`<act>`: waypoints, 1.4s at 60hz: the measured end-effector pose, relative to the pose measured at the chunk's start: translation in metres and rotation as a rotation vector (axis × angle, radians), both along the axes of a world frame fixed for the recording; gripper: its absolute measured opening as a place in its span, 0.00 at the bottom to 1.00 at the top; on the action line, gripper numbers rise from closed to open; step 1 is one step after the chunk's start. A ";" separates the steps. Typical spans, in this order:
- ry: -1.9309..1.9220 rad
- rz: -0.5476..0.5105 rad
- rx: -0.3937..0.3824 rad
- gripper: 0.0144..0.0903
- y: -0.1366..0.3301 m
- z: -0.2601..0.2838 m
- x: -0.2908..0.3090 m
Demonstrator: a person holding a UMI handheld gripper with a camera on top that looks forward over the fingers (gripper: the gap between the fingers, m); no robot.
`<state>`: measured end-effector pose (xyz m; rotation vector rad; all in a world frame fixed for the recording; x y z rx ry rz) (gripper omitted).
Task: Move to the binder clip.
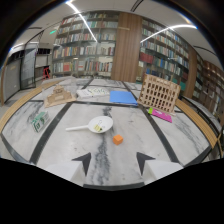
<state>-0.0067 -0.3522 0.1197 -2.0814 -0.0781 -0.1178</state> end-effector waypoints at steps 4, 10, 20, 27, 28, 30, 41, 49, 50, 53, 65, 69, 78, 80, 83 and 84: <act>0.003 0.010 -0.002 0.94 -0.001 -0.001 -0.004; -0.001 0.024 -0.003 0.94 -0.003 -0.003 -0.015; 0.009 0.046 -0.014 0.94 -0.002 -0.007 -0.038; 0.013 0.058 -0.015 0.94 0.010 -0.010 -0.050; 0.012 0.058 -0.014 0.94 0.012 -0.010 -0.051; 0.011 0.058 -0.010 0.94 0.019 -0.011 -0.055; 0.011 0.045 0.005 0.94 0.063 -0.014 -0.059; 0.019 0.026 0.007 0.94 0.099 -0.021 -0.054; 0.018 0.024 0.006 0.94 0.103 -0.022 -0.053; 0.018 0.018 0.004 0.94 0.117 -0.027 -0.051; 0.015 0.004 -0.027 0.94 0.161 -0.053 -0.042; 0.012 0.006 -0.042 0.94 0.173 -0.063 -0.042; 0.023 0.014 -0.065 0.94 0.188 -0.078 -0.045; 0.024 0.015 -0.068 0.94 0.190 -0.080 -0.045; 0.024 0.013 -0.071 0.94 0.193 -0.082 -0.045; 0.025 0.014 -0.072 0.94 0.193 -0.082 -0.045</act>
